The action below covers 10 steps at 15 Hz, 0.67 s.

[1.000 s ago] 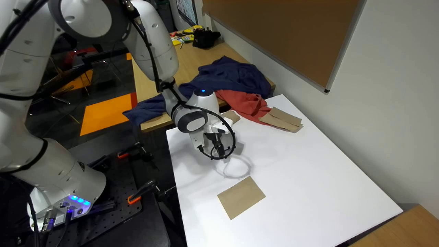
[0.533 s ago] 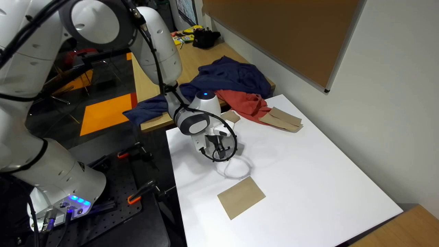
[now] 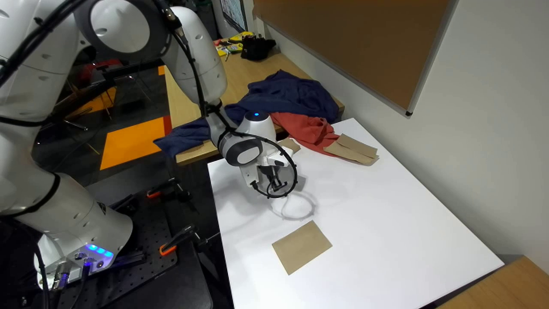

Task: Put the pen inside the white bowl

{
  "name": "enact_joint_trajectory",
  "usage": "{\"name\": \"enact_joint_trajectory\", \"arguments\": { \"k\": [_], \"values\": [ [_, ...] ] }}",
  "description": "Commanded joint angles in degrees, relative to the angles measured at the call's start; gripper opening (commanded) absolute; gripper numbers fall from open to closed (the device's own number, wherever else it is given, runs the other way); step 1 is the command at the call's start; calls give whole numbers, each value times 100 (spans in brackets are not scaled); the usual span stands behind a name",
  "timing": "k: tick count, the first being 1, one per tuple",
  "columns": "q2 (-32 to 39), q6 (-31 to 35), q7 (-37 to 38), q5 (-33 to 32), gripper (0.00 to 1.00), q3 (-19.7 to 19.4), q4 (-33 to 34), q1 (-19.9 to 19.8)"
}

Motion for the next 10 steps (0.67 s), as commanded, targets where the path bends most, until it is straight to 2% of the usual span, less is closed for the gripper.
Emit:
{"name": "enact_joint_trajectory", "arguments": {
  "k": [1,2,6,10],
  "values": [
    [-233,-131,21,154,4,-140,-174,247],
    [-357,-101,-18,131,3,-105,-297,259],
    [-974,-15,33,73,3,-267,-870,727],
    [-1725,92,78,-59,3,-626,-1466,1467]
  ]
}}
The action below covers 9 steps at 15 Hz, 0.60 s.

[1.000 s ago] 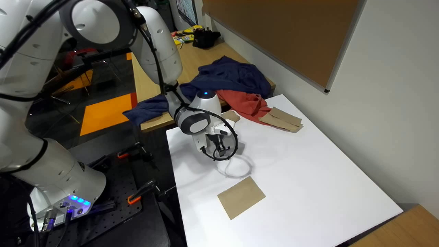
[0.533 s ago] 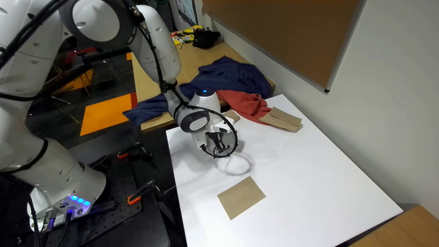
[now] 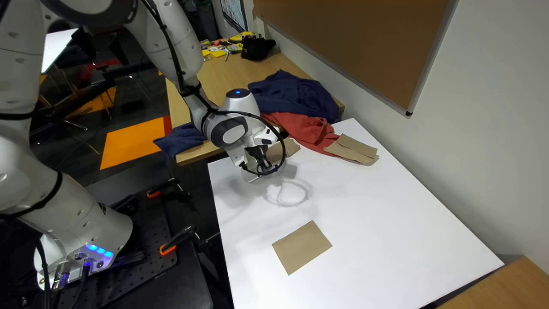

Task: Put the pen inside the white bowl

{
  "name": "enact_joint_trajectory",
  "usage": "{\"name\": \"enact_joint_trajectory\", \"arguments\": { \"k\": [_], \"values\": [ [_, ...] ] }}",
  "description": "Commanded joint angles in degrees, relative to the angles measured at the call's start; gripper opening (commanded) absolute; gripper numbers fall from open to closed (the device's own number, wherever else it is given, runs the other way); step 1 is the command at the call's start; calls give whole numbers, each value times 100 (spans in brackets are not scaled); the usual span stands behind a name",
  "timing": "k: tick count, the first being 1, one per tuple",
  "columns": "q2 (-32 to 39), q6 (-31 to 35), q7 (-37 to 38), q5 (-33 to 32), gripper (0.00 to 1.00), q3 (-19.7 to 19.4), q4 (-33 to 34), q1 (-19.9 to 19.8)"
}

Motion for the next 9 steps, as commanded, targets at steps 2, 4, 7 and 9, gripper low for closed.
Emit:
{"name": "enact_joint_trajectory", "arguments": {
  "k": [2,4,7,9],
  "values": [
    [-1088,104,70,-137,3,-499,-901,872],
    [-1373,114,32,-239,3,-592,-1074,1109],
    [-1690,221,-135,-405,3,-418,-1249,1111],
    [-1806,327,-289,-515,3,-151,-1297,927]
  ]
}}
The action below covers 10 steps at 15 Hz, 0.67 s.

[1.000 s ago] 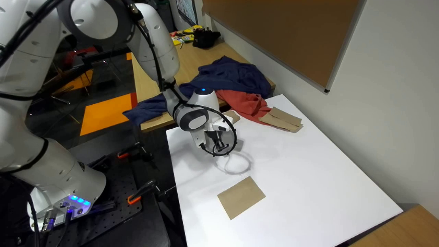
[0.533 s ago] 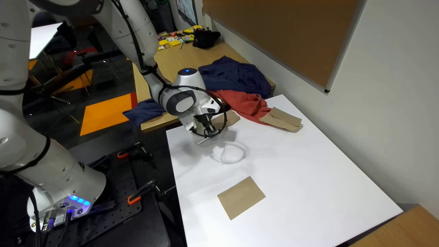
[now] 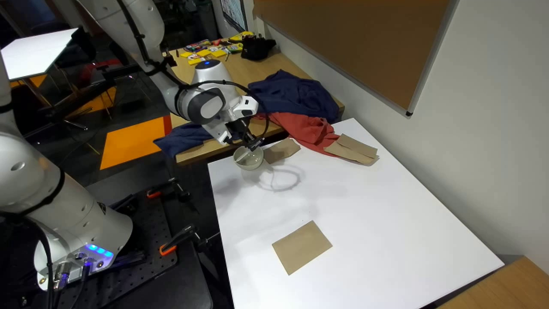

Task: Put the pen inside the white bowl

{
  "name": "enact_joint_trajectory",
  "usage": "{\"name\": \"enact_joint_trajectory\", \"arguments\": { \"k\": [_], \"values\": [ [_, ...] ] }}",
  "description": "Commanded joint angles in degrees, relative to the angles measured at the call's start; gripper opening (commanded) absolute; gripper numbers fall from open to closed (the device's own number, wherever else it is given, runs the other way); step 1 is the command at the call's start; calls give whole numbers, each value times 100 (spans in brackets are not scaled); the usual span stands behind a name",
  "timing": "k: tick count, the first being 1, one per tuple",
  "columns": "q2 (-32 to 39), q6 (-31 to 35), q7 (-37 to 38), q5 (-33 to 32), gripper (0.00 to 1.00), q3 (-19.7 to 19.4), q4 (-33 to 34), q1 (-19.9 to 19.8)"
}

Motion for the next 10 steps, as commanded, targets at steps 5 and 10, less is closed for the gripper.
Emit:
{"name": "enact_joint_trajectory", "arguments": {
  "k": [5,10],
  "values": [
    [-303,584,-1069,-146,3,1629,-255,-1318],
    [182,1021,-1880,-428,3,2803,-85,-2595]
  ]
}}
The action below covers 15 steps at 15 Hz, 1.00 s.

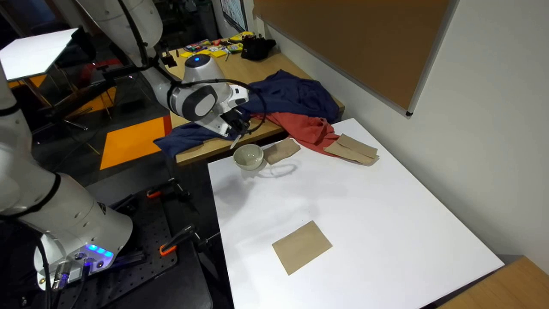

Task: Put the pen inside the white bowl

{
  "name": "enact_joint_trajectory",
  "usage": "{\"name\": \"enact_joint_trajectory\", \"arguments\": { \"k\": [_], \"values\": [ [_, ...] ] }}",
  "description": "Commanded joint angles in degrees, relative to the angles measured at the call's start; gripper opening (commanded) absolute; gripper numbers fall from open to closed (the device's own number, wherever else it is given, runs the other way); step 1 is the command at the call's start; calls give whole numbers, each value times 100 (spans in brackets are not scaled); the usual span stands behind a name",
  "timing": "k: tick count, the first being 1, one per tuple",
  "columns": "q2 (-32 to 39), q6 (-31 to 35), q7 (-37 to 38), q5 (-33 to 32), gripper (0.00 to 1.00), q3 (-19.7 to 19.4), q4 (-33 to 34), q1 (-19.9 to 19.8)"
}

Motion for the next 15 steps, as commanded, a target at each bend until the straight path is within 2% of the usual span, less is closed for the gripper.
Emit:
{"name": "enact_joint_trajectory", "arguments": {
  "k": [1,6,10,15],
  "values": [
    [385,442,-548,-376,3,634,58,-878],
    [832,891,-814,-1001,3,784,174,-1418],
    [1085,1390,-693,-1251,3,611,344,-1352],
    [1311,1441,-706,-1204,3,252,660,-947]
  ]
}}
